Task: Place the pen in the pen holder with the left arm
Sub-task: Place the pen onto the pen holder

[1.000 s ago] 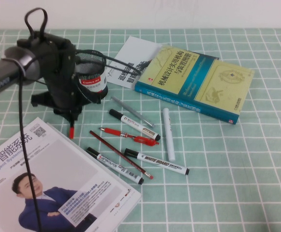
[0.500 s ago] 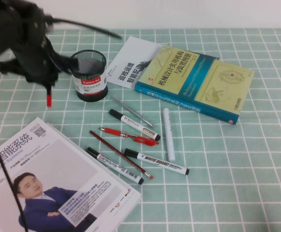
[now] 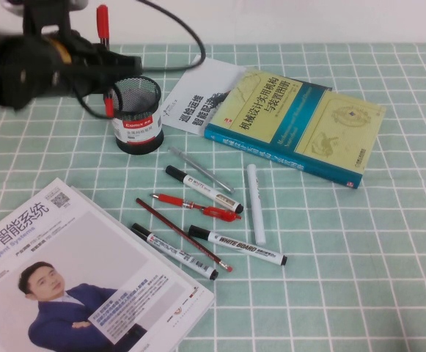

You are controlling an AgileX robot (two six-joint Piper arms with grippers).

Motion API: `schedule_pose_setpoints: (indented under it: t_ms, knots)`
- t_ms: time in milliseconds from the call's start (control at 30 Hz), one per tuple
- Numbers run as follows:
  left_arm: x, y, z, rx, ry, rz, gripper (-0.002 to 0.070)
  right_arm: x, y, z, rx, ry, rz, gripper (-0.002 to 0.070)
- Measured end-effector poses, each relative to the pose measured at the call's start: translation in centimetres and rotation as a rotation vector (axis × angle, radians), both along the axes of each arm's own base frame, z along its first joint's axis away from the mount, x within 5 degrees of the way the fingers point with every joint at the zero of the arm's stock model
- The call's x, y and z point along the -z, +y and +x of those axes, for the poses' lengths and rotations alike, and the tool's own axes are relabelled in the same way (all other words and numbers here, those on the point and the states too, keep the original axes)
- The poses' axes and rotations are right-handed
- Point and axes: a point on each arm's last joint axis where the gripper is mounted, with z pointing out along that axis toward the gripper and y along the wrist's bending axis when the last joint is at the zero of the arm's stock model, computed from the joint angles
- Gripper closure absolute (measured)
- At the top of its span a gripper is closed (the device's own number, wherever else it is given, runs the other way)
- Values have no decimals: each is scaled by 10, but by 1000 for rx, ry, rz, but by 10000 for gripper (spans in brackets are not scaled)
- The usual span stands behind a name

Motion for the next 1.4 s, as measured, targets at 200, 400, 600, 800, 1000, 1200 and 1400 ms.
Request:
schedule_pose_setpoints:
  t_ms: [200,400,600,800,1000,1200,1400]
  knots:
    - [20,-1,-8,42,-202,-91,617,0,0,0,0,0,0,696]
    - [20,-7,-6,109,-389,-113,617,0,0,0,0,0,0,696]
    - [41,-15,8,145,-456,-136,617,0,0,0,0,0,0,696]
    - [80,-20,24,154,-435,-125,617,0,0,0,0,0,0,696]
    - [102,-15,37,110,-389,-128,617,0,0,0,0,0,0,696]
    - [106,-15,43,102,-392,-131,617,0,0,0,0,0,0,696]
    - [91,-13,41,93,-433,-176,617,0,0,0,0,0,0,696]
